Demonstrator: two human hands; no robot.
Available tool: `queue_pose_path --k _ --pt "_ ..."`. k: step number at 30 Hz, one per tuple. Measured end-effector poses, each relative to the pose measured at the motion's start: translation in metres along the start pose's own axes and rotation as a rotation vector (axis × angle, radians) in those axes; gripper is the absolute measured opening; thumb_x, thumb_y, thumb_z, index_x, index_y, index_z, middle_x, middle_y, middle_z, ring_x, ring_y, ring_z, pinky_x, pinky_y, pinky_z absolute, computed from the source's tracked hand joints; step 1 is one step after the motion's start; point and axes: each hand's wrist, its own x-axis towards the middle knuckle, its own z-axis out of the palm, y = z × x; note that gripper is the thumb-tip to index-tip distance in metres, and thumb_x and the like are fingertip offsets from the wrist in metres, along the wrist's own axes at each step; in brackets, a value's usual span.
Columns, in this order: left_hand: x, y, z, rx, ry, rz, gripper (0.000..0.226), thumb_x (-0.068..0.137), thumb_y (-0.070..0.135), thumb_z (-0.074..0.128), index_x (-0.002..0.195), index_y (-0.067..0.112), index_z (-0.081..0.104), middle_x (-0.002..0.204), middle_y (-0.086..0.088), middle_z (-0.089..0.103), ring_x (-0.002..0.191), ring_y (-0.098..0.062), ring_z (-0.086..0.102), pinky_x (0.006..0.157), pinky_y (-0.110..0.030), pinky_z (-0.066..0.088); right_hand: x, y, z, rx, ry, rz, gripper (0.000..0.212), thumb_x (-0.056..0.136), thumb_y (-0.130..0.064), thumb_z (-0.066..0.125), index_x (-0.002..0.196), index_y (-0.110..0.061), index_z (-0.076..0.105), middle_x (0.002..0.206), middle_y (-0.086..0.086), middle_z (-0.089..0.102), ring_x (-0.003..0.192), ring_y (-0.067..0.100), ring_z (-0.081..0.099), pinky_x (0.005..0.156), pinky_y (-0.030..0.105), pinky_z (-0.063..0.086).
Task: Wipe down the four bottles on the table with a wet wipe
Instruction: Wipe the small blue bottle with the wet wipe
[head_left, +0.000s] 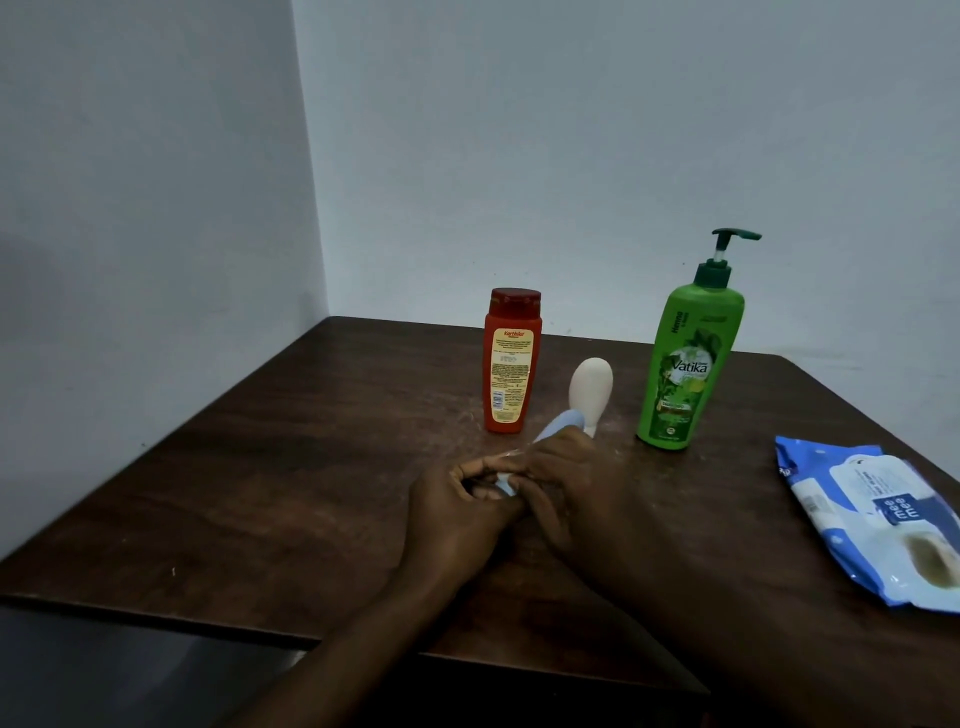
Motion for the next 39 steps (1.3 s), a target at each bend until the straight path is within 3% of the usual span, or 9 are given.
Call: queue_pose_path --k 2,9,13,15,18,21,24,32,39 --pt "0.0 -0.001 0.0 -0.015 0.012 -0.003 0.022 0.072 0.021 0.087 0.07 0.037 0.072 0.072 0.03 0.071 0.069 0.011 0.068 0.052 -0.007 0.05 -0.001 0.005 -0.002 0.032 0.015 0.036 0.021 0.08 -0.006 0.08 0.099 -0.013 0.076 0.098 0.0 0.075 0.093 0.0 0.056 0.086 0.021 0.049" --pt "-0.003 0.007 0.0 0.02 -0.01 0.043 0.046 0.065 0.021 0.092 0.105 0.032 0.074 0.096 0.014 0.076 0.087 0.007 0.07 0.072 -0.015 0.058 0.007 0.021 -0.013 0.051 0.079 0.211 0.021 0.088 -0.016 0.073 0.109 -0.016 0.075 0.103 0.0 0.074 0.093 0.009 0.063 0.083 0.023 0.051" --pt "-0.004 0.009 0.0 0.039 0.013 0.064 0.047 0.065 0.02 0.091 0.106 0.035 0.072 0.103 0.015 0.074 0.092 0.009 0.068 0.08 -0.018 0.059 0.012 0.043 -0.022 0.162 0.133 0.435 0.02 0.092 -0.024 0.07 0.111 -0.023 0.076 0.107 -0.007 0.075 0.093 0.0 0.067 0.081 0.012 0.051" --pt "-0.004 0.008 -0.001 0.062 0.038 0.096 0.046 0.067 0.018 0.091 0.103 0.039 0.07 0.102 0.018 0.072 0.093 0.013 0.065 0.077 -0.012 0.056 0.011 0.054 -0.023 0.251 0.126 0.556 0.02 0.091 -0.028 0.07 0.11 -0.026 0.077 0.102 -0.009 0.076 0.09 0.001 0.069 0.083 0.021 0.057" --pt "-0.004 0.009 -0.002 0.151 0.082 0.188 0.046 0.068 0.018 0.09 0.1 0.043 0.068 0.103 0.019 0.068 0.097 0.017 0.058 0.073 -0.004 0.05 0.002 0.065 -0.016 0.49 0.139 0.726 0.017 0.087 -0.027 0.075 0.103 -0.026 0.078 0.098 -0.003 0.078 0.09 0.013 0.074 0.084 0.039 0.061" --pt "-0.005 0.012 -0.001 0.198 0.108 0.293 0.047 0.068 0.016 0.09 0.097 0.045 0.068 0.102 0.022 0.065 0.101 0.018 0.055 0.075 0.001 0.044 -0.006 0.062 -0.008 0.997 0.228 0.873 0.014 0.082 -0.02 0.078 0.096 -0.019 0.079 0.1 0.008 0.078 0.093 0.022 0.076 0.076 0.034 0.063" --pt "-0.006 0.014 0.0 0.137 0.068 0.305 0.042 0.067 0.023 0.09 0.103 0.038 0.073 0.104 0.022 0.067 0.103 0.013 0.058 0.081 -0.003 0.047 -0.009 0.062 -0.003 1.165 0.317 0.938 0.024 0.079 -0.016 0.078 0.102 -0.009 0.076 0.103 0.011 0.077 0.097 0.024 0.075 0.073 0.028 0.061" --pt "-0.004 0.016 -0.004 -0.042 0.072 0.162 0.042 0.064 0.027 0.09 0.101 0.037 0.073 0.106 0.02 0.072 0.102 0.009 0.064 0.084 -0.023 0.059 -0.018 0.059 -0.006 0.857 0.293 0.87 0.028 0.079 -0.023 0.081 0.106 -0.021 0.077 0.101 -0.005 0.078 0.096 0.011 0.074 0.082 0.033 0.059" --pt "-0.006 0.016 -0.008 0.0 0.087 0.302 0.039 0.062 0.018 0.091 0.09 0.039 0.073 0.103 0.018 0.072 0.101 -0.001 0.068 0.083 -0.028 0.059 -0.019 0.034 -0.006 0.472 0.295 0.692 0.023 0.084 -0.029 0.077 0.107 -0.029 0.077 0.098 -0.019 0.076 0.091 -0.008 0.069 0.079 0.016 0.057"
